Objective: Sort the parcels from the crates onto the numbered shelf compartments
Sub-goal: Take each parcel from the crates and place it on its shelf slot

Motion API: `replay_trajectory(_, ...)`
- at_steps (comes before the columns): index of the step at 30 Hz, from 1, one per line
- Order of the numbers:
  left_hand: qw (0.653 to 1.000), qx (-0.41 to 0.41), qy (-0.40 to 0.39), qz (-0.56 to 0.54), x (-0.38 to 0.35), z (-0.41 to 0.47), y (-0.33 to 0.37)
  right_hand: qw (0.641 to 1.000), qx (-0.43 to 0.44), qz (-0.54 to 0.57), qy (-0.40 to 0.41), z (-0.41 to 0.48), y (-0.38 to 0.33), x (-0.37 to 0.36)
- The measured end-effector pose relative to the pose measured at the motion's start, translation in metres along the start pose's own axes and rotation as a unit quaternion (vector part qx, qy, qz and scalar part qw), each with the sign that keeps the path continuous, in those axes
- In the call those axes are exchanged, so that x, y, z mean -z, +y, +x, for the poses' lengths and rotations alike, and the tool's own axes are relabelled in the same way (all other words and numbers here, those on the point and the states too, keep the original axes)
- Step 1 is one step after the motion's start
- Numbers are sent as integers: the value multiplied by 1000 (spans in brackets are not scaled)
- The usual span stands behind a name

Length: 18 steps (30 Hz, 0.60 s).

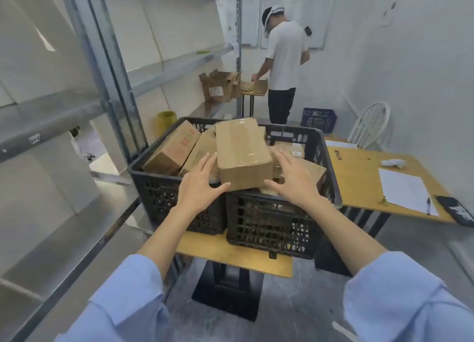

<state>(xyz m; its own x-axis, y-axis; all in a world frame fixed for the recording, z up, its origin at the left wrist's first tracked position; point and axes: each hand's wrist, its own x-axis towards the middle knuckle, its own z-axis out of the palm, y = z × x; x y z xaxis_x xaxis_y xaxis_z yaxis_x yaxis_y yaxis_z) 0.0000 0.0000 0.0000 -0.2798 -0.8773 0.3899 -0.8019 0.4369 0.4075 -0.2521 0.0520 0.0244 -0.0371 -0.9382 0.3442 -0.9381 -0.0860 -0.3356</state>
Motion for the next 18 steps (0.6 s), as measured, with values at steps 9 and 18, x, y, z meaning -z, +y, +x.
replay_trajectory(9, 994, 54, -32, -95, -39, 38, -13, 993, 20, 58, -101, 61, 31, -28)
replay_trajectory(18, 980, 54, -31, -187, -53, 56, -21, 986, 30, 128, -106, 76, 38, -39)
